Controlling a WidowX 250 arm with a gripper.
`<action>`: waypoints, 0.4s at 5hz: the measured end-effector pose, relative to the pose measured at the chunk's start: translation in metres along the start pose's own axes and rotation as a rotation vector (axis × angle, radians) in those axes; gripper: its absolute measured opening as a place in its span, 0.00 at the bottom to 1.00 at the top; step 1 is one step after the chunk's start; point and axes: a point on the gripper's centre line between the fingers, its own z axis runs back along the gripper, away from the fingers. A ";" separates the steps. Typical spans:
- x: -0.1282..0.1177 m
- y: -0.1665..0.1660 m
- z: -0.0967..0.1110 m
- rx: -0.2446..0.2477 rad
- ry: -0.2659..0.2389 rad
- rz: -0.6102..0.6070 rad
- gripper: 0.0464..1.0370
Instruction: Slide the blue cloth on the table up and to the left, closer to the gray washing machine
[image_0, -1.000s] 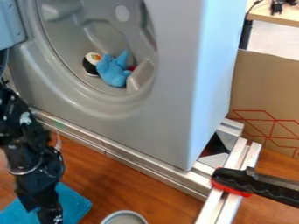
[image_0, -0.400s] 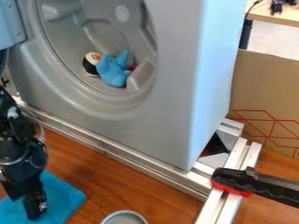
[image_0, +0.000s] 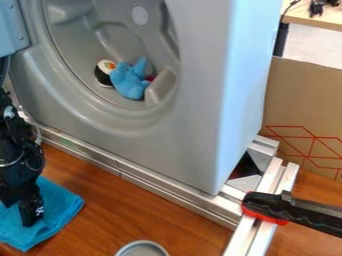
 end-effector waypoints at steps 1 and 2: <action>0.005 0.011 0.003 0.036 0.004 0.015 0.96; 0.004 0.021 0.020 0.088 -0.004 0.032 0.96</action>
